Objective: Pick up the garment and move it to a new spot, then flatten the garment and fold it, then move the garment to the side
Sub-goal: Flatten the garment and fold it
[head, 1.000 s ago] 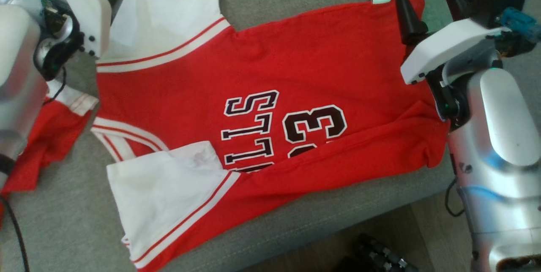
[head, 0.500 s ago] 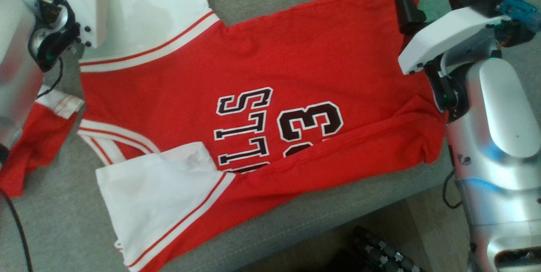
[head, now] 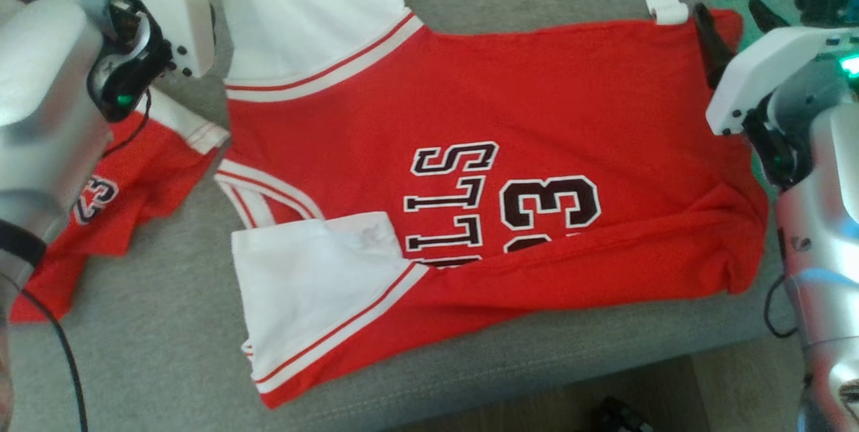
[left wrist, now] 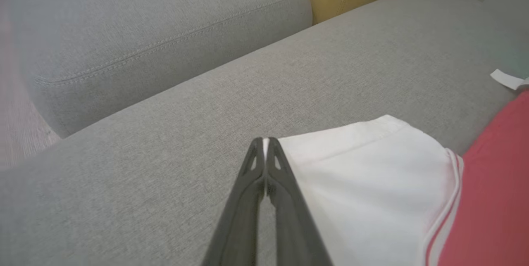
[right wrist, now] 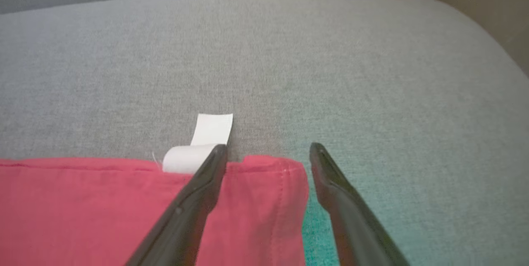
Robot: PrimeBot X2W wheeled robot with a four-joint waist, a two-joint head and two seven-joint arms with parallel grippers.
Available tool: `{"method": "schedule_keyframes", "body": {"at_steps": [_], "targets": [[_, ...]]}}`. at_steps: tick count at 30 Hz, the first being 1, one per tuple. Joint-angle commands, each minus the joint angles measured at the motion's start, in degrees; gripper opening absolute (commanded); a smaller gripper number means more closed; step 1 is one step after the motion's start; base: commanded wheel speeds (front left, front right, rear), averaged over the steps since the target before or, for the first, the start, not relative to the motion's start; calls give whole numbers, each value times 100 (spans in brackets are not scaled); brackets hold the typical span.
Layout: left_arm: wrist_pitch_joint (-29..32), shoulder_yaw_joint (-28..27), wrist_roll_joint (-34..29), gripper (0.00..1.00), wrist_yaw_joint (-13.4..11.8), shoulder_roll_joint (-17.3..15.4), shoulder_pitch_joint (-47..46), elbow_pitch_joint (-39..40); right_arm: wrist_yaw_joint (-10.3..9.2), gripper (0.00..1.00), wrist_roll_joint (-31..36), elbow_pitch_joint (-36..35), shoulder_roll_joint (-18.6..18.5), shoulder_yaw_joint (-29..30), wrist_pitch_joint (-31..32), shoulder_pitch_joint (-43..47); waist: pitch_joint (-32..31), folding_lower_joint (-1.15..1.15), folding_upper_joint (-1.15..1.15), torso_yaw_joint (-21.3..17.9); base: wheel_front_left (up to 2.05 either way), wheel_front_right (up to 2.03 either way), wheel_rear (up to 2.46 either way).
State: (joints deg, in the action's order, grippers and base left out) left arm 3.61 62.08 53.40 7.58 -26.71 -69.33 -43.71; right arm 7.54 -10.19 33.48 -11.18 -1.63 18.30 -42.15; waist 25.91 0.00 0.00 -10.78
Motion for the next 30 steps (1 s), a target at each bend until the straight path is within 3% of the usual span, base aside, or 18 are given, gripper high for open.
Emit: {"method": "schedule_keyframes", "body": {"at_steps": [1, 12, 24, 25, 26, 30], "targets": [[-144, -196, 72, 0, -9, -218, -213, 142, -5, 100, -15, -37, -115, -31, 126, -173, -86, 0, 0, 156, 0, 0, 0], [-374, 35, 218, 0, -9, -227, -275, 145, -5, 100, 57, 425, -311, -108, 480, -373, -68, 0, 0, 310, 0, 0, 0], [-432, 297, 370, 0, -9, -222, -461, 98, -5, 100, 42, 754, -332, -364, 409, -537, 60, 0, 0, 304, 0, 0, 0], [-437, 316, 384, 0, -9, -229, -472, 83, -5, 93, 8, 794, -321, -413, 432, -548, 67, 0, 0, 304, 0, 0, 0], [-443, 334, 396, 0, -9, -234, -483, 65, -5, 0, -20, 824, -323, -466, 444, -562, 74, 0, 0, 305, 0, 0, 0], [-577, 360, 412, 0, -9, -225, -576, -109, -5, 0, -72, 854, -420, -571, 244, -687, 108, 0, 0, 310, 0, 0, 0]]}}
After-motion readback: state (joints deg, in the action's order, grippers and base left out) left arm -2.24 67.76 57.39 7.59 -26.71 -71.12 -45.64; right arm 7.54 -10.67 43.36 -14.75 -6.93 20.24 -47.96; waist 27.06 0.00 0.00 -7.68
